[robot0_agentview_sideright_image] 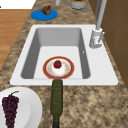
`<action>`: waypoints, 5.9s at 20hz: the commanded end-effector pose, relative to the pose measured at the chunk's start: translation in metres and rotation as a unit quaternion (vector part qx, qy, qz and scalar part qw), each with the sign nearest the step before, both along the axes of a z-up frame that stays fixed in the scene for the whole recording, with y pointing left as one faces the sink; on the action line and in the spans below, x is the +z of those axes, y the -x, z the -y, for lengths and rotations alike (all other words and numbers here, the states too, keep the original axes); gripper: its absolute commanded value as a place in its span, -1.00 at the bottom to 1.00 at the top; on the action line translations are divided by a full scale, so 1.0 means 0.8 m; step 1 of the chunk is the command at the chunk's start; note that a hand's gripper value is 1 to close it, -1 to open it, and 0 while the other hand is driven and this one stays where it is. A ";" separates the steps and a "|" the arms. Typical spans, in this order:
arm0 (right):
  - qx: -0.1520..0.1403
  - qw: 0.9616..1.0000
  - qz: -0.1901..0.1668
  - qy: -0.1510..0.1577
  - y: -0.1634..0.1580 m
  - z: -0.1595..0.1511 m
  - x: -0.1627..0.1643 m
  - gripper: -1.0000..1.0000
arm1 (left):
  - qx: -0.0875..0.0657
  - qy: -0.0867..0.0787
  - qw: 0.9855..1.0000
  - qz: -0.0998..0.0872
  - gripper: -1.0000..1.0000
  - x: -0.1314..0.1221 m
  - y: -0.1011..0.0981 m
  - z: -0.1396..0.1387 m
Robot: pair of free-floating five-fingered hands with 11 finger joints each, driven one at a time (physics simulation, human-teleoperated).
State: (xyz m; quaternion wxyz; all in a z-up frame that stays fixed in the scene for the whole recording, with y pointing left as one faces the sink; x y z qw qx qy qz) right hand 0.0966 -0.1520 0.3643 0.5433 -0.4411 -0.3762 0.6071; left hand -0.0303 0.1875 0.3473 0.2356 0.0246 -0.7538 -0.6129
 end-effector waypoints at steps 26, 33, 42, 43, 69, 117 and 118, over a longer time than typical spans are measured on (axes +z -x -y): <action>-0.087 0.985 0.053 -0.139 0.050 -0.051 0.090 -1.00 | 0.000 0.000 1.000 0.000 0.00 0.000 0.000 0.000; -0.110 0.978 0.071 -0.162 0.061 -0.062 0.106 -1.00 | 0.000 0.000 1.000 0.000 0.00 0.000 0.000 0.000; -0.145 0.969 0.078 -0.187 0.084 -0.073 0.131 -1.00 | 0.000 0.000 1.000 0.000 0.00 0.000 0.000 0.000; -0.149 0.967 0.080 -0.189 0.087 -0.074 0.135 -1.00 | 0.000 0.000 1.000 0.000 0.00 0.000 0.000 0.000; -0.243 0.923 0.107 -0.278 0.122 -0.107 0.175 -1.00 | 0.000 0.000 1.000 0.000 0.00 0.000 0.000 0.000; -0.402 0.778 0.219 -0.430 0.161 -0.142 0.315 -1.00 | 0.000 0.000 1.000 0.000 0.00 0.000 0.000 0.000; -0.406 0.773 0.221 -0.434 0.161 -0.143 0.317 -1.00 | 0.000 0.000 1.000 0.000 0.00 0.000 0.000 0.000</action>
